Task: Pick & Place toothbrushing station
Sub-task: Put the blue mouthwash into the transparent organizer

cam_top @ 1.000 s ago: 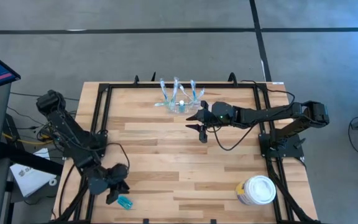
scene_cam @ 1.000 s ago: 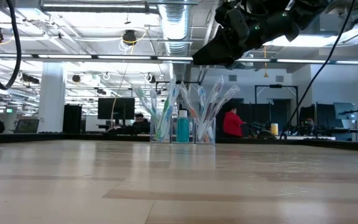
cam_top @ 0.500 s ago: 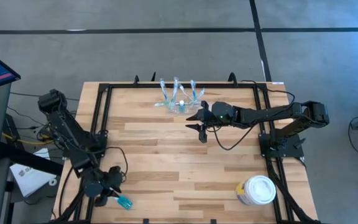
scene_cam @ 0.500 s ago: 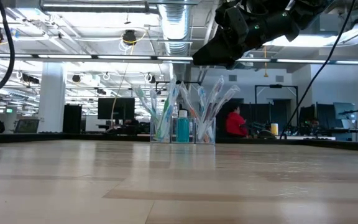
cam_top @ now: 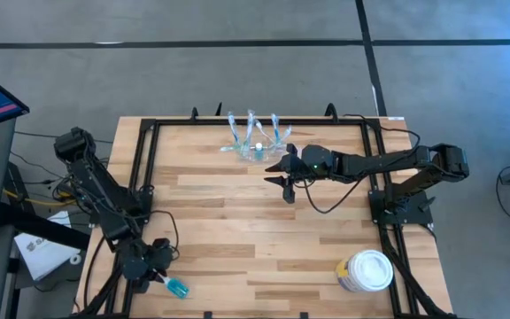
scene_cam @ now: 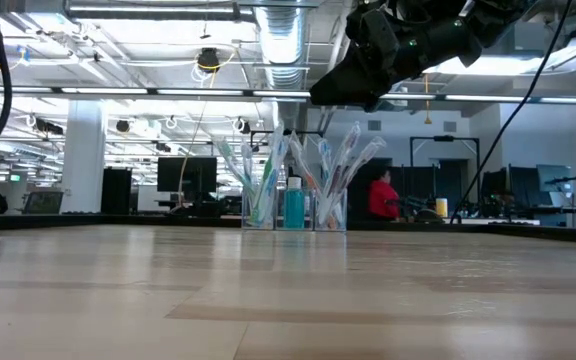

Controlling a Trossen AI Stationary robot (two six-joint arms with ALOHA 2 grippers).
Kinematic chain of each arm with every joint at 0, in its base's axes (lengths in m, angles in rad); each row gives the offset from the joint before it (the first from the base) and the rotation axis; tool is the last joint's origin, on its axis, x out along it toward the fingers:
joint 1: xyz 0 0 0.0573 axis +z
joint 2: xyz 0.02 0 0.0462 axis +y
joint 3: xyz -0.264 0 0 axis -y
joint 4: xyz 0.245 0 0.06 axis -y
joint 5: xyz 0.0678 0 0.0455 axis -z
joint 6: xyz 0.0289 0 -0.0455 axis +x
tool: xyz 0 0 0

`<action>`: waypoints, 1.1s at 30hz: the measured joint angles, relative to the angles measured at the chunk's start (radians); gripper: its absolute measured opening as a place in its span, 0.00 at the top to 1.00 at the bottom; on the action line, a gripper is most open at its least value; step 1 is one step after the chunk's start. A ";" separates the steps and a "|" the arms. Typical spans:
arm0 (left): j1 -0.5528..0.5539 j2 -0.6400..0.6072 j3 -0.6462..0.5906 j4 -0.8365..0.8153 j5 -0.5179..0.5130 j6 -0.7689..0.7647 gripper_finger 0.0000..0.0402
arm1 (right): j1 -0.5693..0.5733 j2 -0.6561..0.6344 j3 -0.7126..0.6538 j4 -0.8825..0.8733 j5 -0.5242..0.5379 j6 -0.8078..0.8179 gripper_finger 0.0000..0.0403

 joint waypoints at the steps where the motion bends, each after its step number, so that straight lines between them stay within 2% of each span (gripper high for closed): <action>1: 0.000 0.000 0.000 -0.001 0.000 0.000 0.79 | 0.000 0.000 0.000 0.000 0.000 0.000 0.68; 12: 0.000 0.000 0.000 -0.001 -0.011 0.000 0.78 | 0.000 0.000 0.000 0.000 0.000 0.000 0.68; 19: 0.000 0.000 0.000 -0.001 -0.015 0.002 0.68 | 0.000 0.000 0.000 0.000 0.000 0.000 0.68; 24: 0.000 0.009 0.001 0.000 -0.015 0.097 0.61 | 0.000 0.000 0.000 0.000 0.000 0.000 0.68; 33: 0.000 0.074 0.001 0.000 0.000 0.138 0.57 | 0.000 0.000 0.000 0.000 0.000 0.000 0.68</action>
